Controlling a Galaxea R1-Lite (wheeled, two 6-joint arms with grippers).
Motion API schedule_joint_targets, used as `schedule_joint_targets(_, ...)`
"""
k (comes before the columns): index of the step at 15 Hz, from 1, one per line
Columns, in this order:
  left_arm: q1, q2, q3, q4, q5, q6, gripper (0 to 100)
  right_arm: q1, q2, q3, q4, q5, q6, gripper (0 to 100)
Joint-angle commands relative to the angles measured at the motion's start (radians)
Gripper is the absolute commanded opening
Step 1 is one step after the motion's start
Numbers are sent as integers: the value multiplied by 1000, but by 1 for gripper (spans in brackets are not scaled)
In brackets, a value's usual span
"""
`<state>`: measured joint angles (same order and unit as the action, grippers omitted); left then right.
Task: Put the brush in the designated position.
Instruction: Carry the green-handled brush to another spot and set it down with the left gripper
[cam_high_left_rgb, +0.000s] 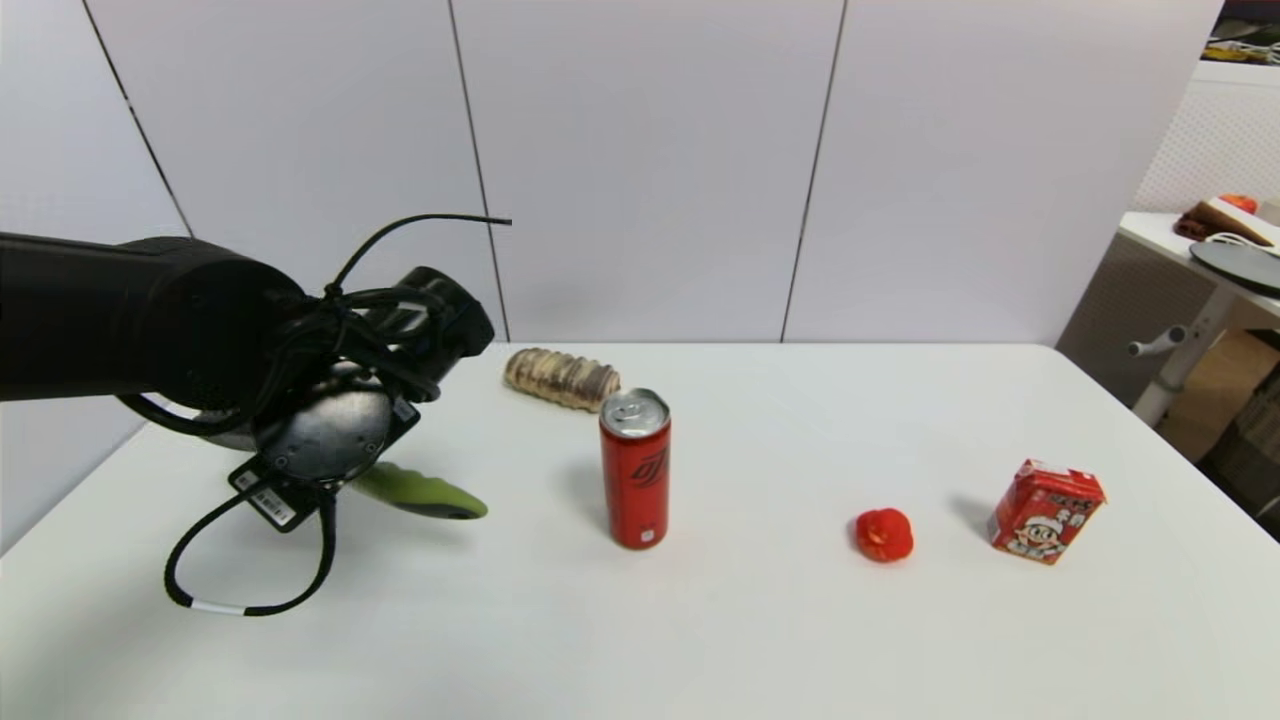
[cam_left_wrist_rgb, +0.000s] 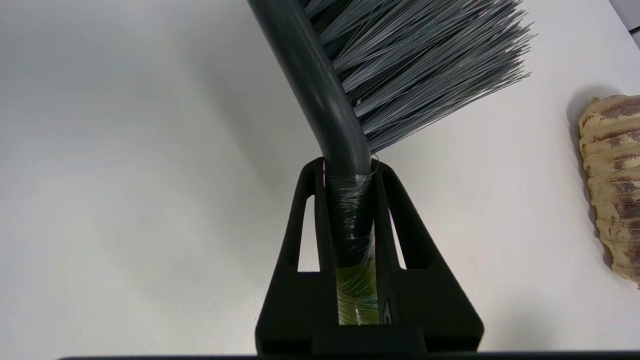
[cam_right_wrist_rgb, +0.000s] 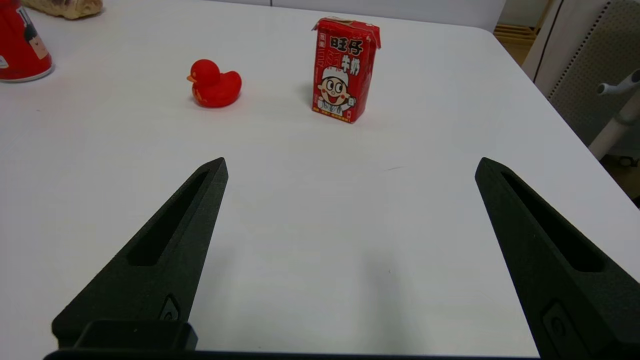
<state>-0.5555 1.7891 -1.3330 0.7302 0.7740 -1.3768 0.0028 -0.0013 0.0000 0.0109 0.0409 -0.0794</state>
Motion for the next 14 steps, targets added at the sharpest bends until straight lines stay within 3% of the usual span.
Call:
schedule_joint_targets(1,26,16,-11,6,8,42,0,0,1,2,0,1,0,100)
schedule_joint_targets(4,114,-36,-11,-6,19,332,0,0,1,2,0,1,-2,100)
schedule_joint_targets(9,263,-83,-11,-186,-21,854,0,0,1,2,0,1,0,100)
schedule_joint_targets(14,324,-96,-12,-278,-237,1282,0,0,1,2,1,1,0,100)
